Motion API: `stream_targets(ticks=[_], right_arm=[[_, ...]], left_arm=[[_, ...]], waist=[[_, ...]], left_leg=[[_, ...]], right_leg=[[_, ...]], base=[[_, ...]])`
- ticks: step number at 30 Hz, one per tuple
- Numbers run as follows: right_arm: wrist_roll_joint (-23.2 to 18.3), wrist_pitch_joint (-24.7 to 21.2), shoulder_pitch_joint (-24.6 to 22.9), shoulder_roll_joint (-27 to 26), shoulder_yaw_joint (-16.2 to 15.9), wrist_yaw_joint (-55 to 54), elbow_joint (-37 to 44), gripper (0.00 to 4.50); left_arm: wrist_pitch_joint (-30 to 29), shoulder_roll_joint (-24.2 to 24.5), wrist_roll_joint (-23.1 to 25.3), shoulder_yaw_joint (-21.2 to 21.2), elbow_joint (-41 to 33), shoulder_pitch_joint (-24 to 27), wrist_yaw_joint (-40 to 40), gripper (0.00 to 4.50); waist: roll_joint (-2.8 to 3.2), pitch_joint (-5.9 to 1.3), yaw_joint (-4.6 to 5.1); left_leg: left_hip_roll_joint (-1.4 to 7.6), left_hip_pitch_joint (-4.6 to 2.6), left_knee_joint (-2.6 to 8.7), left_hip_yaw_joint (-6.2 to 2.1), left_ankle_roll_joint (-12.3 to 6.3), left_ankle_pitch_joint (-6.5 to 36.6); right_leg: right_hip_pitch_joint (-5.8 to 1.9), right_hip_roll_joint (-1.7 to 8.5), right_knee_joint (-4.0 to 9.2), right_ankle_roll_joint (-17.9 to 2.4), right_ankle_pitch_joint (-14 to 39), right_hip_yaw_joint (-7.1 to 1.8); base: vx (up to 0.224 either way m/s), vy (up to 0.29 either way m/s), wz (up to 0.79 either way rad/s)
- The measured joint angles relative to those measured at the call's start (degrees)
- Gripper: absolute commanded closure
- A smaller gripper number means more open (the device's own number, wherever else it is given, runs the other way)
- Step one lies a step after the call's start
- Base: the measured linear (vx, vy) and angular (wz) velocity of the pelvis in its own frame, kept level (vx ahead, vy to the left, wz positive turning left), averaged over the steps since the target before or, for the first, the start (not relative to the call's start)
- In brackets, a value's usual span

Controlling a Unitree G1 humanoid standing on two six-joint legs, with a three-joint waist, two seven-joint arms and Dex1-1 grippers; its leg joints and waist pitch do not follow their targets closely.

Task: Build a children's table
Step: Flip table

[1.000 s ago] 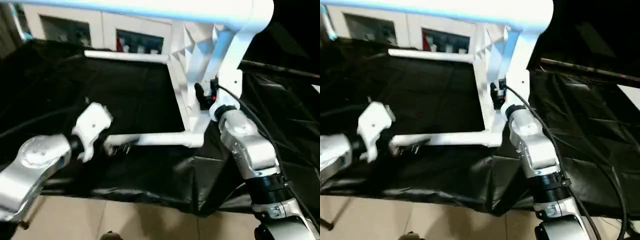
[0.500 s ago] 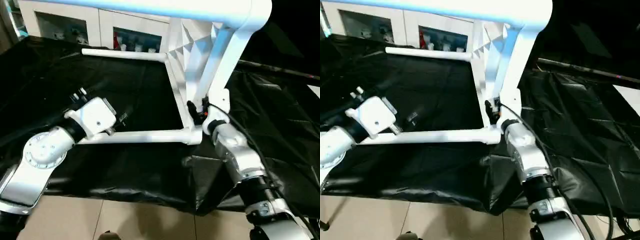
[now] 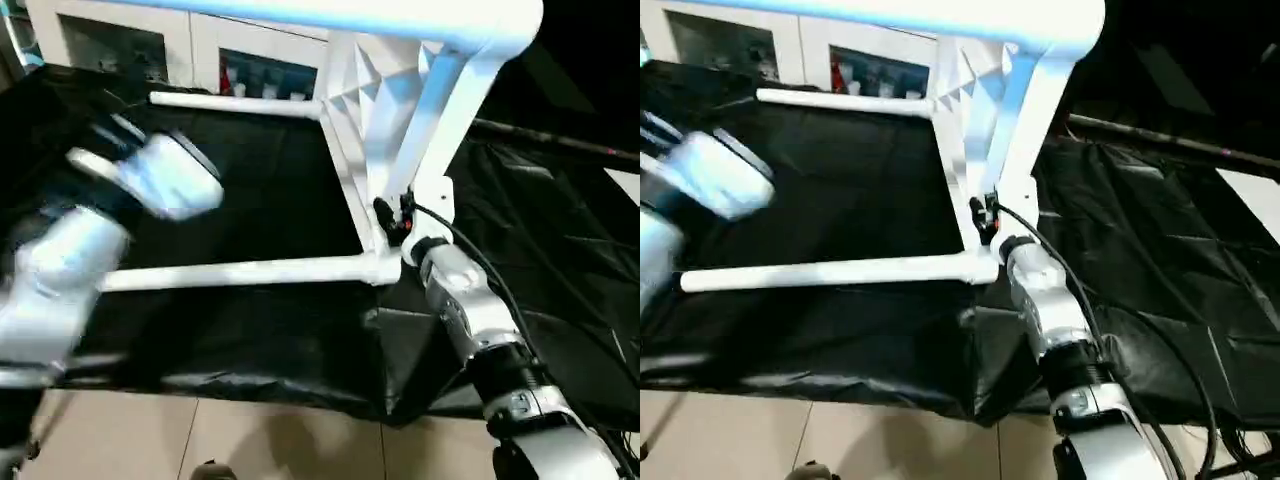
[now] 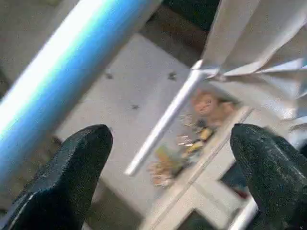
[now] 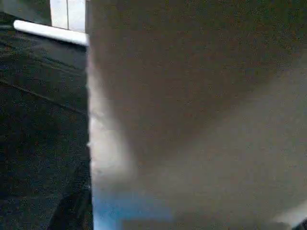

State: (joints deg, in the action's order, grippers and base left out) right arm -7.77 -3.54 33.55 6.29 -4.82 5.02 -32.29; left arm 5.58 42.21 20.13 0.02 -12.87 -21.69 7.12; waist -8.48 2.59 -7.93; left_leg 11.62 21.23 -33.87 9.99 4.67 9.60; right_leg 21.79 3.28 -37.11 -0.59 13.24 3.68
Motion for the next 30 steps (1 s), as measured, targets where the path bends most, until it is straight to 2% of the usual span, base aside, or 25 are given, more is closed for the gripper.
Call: stream_targets(ticks=[3,6,10,13,16,23,24,27,30], right_arm=[[0.05,0.42,0.01,-0.02,0.12,0.05,-0.3,2.48],[0.13,0.62,0.0,-0.06,0.43,0.23,-0.44,2.48],[0.19,1.56,0.01,-0.17,0.79,0.57,-0.93,2.48],[0.49,1.86,0.29,-0.68,0.98,0.54,-1.23,2.48],[0.68,2.03,0.34,-0.86,0.99,0.47,-1.23,2.48],[0.69,2.1,0.34,-0.87,1.06,0.47,-1.27,2.48],[0.75,2.14,0.34,-0.87,1.12,0.46,-1.38,2.48],[1.32,2.46,0.34,-0.89,1.12,0.37,-1.57,2.48],[1.42,2.47,0.34,-0.97,1.16,0.43,-1.68,2.49]], left_arm=[[1.77,0.67,5.15,0.79,-0.02,0.0,-3.1,0.0],[2.29,1.12,8.27,0.96,-0.02,-0.09,-4.89,0.0],[4.42,1.18,10.84,1.22,0.22,-0.98,-6.8,0.0],[4.25,1.5,13.95,1.21,1.38,-1.76,-7.91,0.0],[4.64,1.5,15.02,1.21,2.05,-1.89,-9.03,0.0],[5.77,1.53,14.31,1.26,2.28,-1.88,-8.96,0.0],[7.94,1.83,11.86,1.19,2.5,-1.67,-7.49,0.0],[12.05,2.05,5.8,-0.89,2.39,-0.69,-1.97,0.0],[12.59,1.48,2.77,-2.35,2.22,-0.43,1.01,0.0]], waist=[[0.02,0.01,-0.06],[0.07,0.05,-0.15],[0.12,0.1,-0.08],[0.23,0.18,-0.05],[0.27,0.21,-0.11],[0.3,0.23,-0.16],[0.5,0.35,-0.2],[0.5,0.35,-0.39],[0.51,0.35,-0.38]], left_leg=[[0.0,0.02,-0.01,0.0,0.0,0.0],[0.01,0.03,0.0,0.0,0.0,0.0],[0.01,0.08,-0.02,0.0,0.0,0.0],[0.06,0.09,-0.02,0.0,0.01,0.0],[0.07,0.12,-0.02,0.0,0.0,0.0],[0.07,0.14,-0.02,0.0,0.0,0.0],[0.06,0.13,-0.02,0.0,0.0,0.0],[0.06,0.1,-0.02,0.0,0.01,-0.01],[0.07,0.07,-0.02,0.0,0.05,-0.03]], right_leg=[[0.02,0.0,0.0,-0.01,-0.01,0.0],[0.04,0.0,-0.01,-0.02,-0.01,0.01],[0.1,0.0,-0.01,-0.04,-0.03,0.01],[0.12,-0.05,-0.02,-0.07,-0.03,0.02],[0.13,-0.05,-0.01,-0.08,-0.03,0.03],[0.15,-0.05,-0.01,-0.08,-0.03,0.03],[0.14,-0.05,0.0,-0.08,-0.03,0.03],[0.14,-0.05,-0.03,-0.11,-0.05,0.03],[0.14,-0.05,-0.07,-0.15,-0.07,0.03]], base=[[0.0,0.0,0.0],[0.0,0.0,0.0],[0.0,0.0,0.0],[0.0,0.0,0.0],[0.0,0.0,0.0],[0.0,0.0,0.0],[0.0,0.0,0.0],[0.0,0.0,0.0],[0.0,0.0,0.0]])
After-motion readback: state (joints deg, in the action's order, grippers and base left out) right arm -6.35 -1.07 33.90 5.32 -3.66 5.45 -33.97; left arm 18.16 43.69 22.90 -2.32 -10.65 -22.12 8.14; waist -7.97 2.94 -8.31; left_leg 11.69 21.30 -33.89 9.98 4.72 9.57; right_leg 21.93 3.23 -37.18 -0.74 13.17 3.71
